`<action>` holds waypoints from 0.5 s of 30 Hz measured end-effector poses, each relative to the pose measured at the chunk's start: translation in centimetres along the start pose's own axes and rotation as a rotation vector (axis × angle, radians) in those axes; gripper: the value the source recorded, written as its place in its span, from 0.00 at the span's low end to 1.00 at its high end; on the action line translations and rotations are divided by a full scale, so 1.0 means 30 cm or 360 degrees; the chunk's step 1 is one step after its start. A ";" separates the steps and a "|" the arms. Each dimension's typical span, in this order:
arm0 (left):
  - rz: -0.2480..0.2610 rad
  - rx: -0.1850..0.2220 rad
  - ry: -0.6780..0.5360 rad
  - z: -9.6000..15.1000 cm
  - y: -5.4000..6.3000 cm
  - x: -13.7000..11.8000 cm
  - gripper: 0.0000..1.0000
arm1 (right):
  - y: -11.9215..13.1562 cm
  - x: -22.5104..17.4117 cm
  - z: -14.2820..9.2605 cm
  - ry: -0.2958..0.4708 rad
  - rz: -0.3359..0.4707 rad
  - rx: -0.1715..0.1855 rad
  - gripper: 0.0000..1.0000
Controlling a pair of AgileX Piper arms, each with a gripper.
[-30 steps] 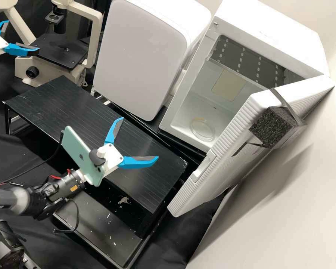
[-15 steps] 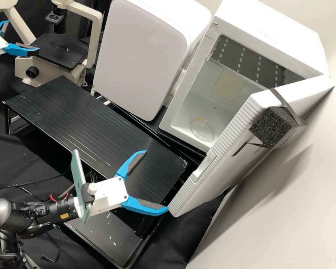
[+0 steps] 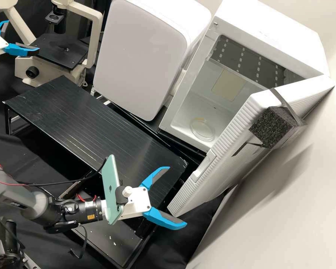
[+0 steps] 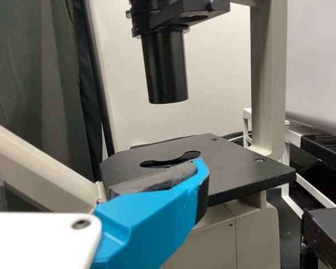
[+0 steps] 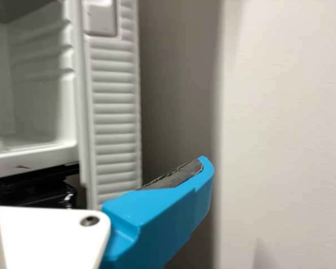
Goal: Close the incubator door
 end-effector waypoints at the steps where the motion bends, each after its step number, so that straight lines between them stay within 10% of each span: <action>1: 0.0000 0.0000 0.0000 0.000 0.000 0.000 1.00 | -0.003 0.009 0.004 -0.0014 0.0003 0.0002 1.00; 15: 0.0000 0.0000 0.0000 0.000 0.000 0.000 1.00 | -0.050 0.064 0.007 -0.0019 -0.0064 0.0063 1.00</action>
